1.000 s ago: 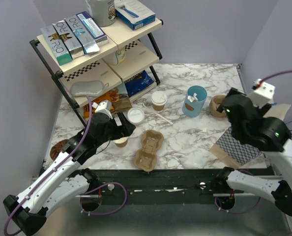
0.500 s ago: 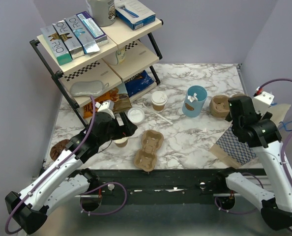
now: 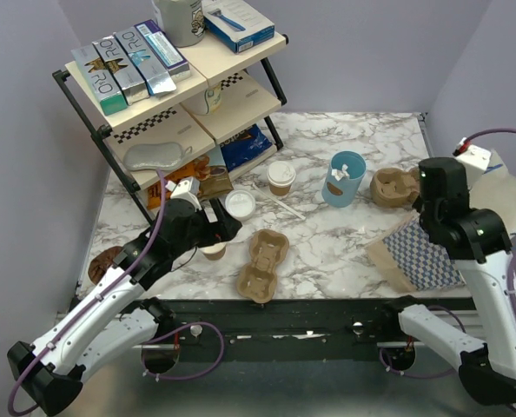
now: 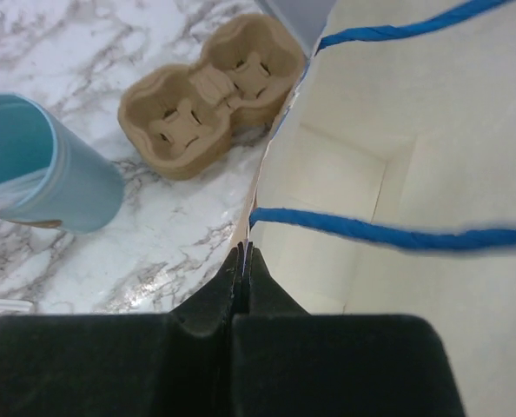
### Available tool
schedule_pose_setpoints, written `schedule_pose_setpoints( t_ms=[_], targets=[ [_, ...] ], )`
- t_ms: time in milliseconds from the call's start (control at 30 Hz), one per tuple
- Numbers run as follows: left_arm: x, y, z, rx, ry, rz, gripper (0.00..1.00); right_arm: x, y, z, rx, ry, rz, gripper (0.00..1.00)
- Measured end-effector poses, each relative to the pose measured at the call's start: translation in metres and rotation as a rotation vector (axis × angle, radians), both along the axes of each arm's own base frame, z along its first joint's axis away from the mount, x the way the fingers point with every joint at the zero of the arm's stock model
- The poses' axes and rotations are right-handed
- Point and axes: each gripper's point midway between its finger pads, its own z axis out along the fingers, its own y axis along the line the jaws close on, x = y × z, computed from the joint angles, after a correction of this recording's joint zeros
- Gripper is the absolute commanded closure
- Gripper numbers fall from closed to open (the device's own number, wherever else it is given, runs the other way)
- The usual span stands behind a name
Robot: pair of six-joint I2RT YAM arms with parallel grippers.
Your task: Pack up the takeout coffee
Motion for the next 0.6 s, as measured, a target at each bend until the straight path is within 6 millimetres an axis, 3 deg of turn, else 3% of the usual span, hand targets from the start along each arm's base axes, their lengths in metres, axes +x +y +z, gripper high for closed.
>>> schedule_pose_setpoints(
  t_ms=[167,267,400,600],
  targets=[
    [0.000,0.000,0.000,0.001,-0.002,-0.001,0.01,-0.014,-0.001,0.056,0.010,-0.134,0.074,0.99],
    [0.000,0.000,-0.001,0.006,0.001,-0.003,0.01,-0.022,0.007,0.080,0.006,-0.188,0.192,0.99],
    [0.002,-0.001,-0.007,0.020,0.018,-0.003,0.01,-0.023,0.032,0.094,-0.011,-0.217,0.412,0.99],
    [0.003,-0.002,-0.014,0.037,0.038,-0.004,0.01,-0.015,0.093,0.100,-0.021,-0.221,0.818,0.99]
  ],
)
